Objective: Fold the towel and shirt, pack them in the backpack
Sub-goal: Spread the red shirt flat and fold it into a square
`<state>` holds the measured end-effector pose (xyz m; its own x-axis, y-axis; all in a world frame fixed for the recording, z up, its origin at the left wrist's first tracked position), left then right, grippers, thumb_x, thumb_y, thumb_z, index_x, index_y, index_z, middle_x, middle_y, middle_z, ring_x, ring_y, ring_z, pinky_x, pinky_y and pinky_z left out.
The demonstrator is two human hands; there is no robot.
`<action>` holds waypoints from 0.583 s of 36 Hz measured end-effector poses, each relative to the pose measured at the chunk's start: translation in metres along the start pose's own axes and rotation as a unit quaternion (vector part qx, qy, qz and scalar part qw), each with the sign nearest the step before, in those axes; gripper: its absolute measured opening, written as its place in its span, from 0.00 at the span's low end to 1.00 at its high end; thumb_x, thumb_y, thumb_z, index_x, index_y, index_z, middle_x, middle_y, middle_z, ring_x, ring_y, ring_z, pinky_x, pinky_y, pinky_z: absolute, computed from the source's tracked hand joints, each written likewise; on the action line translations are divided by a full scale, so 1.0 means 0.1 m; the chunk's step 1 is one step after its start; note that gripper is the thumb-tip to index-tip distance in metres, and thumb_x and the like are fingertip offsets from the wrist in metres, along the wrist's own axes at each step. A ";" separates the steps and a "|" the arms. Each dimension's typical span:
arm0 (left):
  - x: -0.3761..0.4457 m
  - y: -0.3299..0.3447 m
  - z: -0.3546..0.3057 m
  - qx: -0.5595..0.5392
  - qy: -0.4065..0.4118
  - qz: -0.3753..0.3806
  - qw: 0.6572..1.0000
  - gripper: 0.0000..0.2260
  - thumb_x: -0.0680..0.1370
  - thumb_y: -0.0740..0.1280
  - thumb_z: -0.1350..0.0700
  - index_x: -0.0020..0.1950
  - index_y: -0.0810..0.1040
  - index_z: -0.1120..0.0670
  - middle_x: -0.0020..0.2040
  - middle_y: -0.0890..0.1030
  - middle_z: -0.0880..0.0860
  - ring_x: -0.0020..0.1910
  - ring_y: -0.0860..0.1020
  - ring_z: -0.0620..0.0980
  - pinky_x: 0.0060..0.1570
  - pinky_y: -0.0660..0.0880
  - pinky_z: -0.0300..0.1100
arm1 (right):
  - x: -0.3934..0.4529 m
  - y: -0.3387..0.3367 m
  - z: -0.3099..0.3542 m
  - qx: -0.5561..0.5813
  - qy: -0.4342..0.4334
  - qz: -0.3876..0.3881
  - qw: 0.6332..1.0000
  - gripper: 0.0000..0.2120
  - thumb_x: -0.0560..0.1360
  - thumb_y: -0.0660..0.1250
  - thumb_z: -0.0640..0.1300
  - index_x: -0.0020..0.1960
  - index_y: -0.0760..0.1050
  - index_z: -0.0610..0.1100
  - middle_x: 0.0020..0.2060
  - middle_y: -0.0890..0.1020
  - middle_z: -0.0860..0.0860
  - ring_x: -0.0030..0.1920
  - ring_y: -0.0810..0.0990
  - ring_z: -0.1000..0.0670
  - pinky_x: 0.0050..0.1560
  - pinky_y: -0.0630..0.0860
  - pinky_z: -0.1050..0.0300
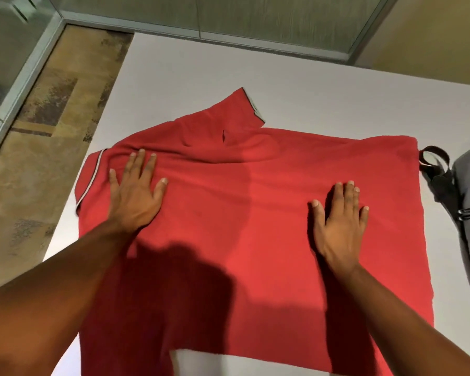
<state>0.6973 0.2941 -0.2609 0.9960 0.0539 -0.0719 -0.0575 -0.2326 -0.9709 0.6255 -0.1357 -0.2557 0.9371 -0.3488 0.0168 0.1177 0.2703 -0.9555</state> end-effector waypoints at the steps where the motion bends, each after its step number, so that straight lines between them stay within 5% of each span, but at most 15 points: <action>1: 0.02 -0.01 -0.06 -0.007 -0.017 -0.005 1.000 0.28 0.84 0.55 0.41 0.82 0.59 0.50 0.84 0.54 0.51 0.83 0.49 0.49 0.78 0.42 0.65 | 0.10 -0.03 -0.02 0.005 0.006 -0.006 1.000 0.37 0.82 0.48 0.66 0.83 0.57 0.43 0.84 0.54 0.45 0.84 0.49 0.47 0.81 0.46 0.38; 5: 0.19 -0.04 -0.58 -0.060 -0.021 -0.063 0.996 0.23 0.84 0.59 0.48 0.75 0.69 0.57 0.80 0.64 0.58 0.82 0.55 0.54 0.79 0.45 0.64 | 0.51 -0.11 -0.16 0.006 0.036 -0.015 0.999 0.35 0.84 0.47 0.63 0.83 0.56 0.41 0.84 0.53 0.44 0.83 0.49 0.45 0.81 0.46 0.37; 7: 0.30 -0.01 -0.95 -0.099 0.073 -0.073 0.990 0.22 0.84 0.60 0.50 0.76 0.68 0.56 0.80 0.64 0.56 0.81 0.57 0.53 0.79 0.48 0.61 | 0.68 -0.16 -0.25 0.004 0.047 -0.011 0.999 0.34 0.85 0.49 0.62 0.83 0.54 0.42 0.84 0.51 0.44 0.84 0.47 0.45 0.81 0.46 0.37; 11: 0.67 0.15 -1.56 -0.084 0.239 0.044 0.966 0.25 0.86 0.52 0.46 0.83 0.59 0.51 0.83 0.57 0.51 0.82 0.52 0.49 0.80 0.50 0.60 | 0.87 -0.23 -0.45 0.007 0.079 0.032 0.996 0.33 0.85 0.49 0.61 0.84 0.50 0.45 0.84 0.48 0.46 0.84 0.45 0.47 0.82 0.44 0.38; 14: 1.00 0.22 -1.64 -0.038 0.192 0.085 0.977 0.27 0.86 0.47 0.42 0.84 0.52 0.48 0.84 0.48 0.48 0.83 0.43 0.47 0.80 0.45 0.61 | 0.86 -0.20 -0.64 -0.029 0.080 0.045 0.995 0.34 0.85 0.46 0.63 0.84 0.49 0.46 0.84 0.48 0.48 0.84 0.44 0.49 0.81 0.43 0.37; 21: 1.57 0.17 -1.50 -0.006 0.134 0.085 0.987 0.27 0.86 0.47 0.42 0.84 0.48 0.46 0.85 0.47 0.49 0.83 0.43 0.51 0.78 0.43 0.65 | 0.77 -0.13 -0.75 -0.065 0.086 0.007 0.994 0.33 0.85 0.45 0.64 0.85 0.49 0.48 0.84 0.50 0.51 0.83 0.45 0.51 0.81 0.45 0.38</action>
<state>0.8626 0.1529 -0.2546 0.9545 -0.2449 -0.1700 -0.2272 -0.2280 -0.9468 0.6717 -0.2334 -0.2640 0.8673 -0.4965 -0.0359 0.0514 0.1610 -0.9856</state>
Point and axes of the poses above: each hand's wrist, its own x-axis towards the middle knuckle, its own y-axis out of the palm, z = x × y, the point moved 1 cm from there along x, towards the middle knuckle
